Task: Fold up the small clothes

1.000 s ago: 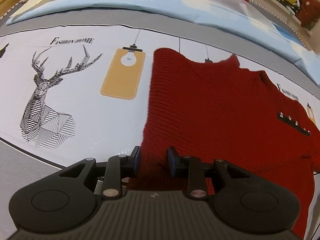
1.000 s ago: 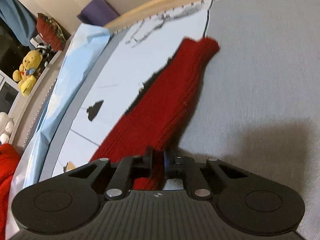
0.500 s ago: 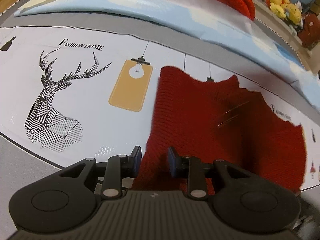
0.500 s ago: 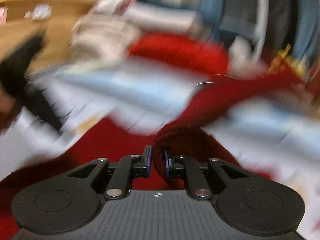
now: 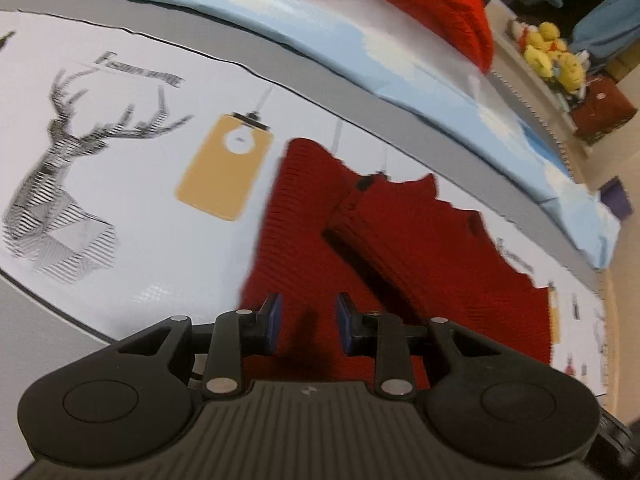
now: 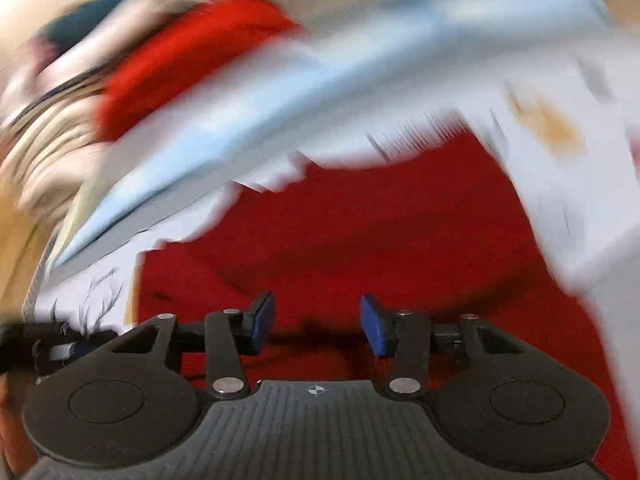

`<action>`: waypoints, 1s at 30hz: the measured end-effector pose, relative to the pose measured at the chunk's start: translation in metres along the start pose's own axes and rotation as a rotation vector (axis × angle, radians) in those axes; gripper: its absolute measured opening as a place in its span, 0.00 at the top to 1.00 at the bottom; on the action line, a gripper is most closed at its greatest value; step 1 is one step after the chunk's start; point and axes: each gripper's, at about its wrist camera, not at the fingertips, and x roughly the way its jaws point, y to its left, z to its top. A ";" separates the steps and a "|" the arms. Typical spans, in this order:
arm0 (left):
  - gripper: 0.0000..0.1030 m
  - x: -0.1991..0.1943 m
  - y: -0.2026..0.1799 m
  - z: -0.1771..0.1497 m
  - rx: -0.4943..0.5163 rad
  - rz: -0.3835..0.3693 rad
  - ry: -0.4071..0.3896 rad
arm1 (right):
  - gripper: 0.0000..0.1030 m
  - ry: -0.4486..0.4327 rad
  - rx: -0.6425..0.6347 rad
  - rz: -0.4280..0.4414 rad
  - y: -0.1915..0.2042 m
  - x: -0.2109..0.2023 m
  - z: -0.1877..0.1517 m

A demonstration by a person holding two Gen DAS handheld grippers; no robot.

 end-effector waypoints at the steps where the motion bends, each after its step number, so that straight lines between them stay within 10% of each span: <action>1: 0.70 0.002 -0.001 0.000 -0.015 -0.007 0.001 | 0.52 0.021 0.066 0.034 -0.008 0.008 0.001; 4: 0.70 0.007 -0.003 0.000 -0.049 -0.017 -0.005 | 0.54 0.012 0.094 0.016 -0.017 0.026 0.002; 7: 0.70 0.013 -0.005 0.000 -0.049 -0.022 -0.002 | 0.62 0.241 0.087 -0.046 -0.021 0.055 -0.015; 19: 0.66 0.034 0.020 -0.005 -0.291 -0.127 -0.088 | 0.60 0.195 0.131 -0.040 -0.025 0.035 -0.006; 23: 0.51 0.030 0.019 0.000 -0.276 -0.135 -0.144 | 0.60 0.211 0.131 -0.045 -0.021 0.039 -0.003; 30: 0.63 0.033 0.014 0.001 -0.229 -0.131 -0.155 | 0.60 0.225 0.134 -0.049 -0.014 0.058 0.000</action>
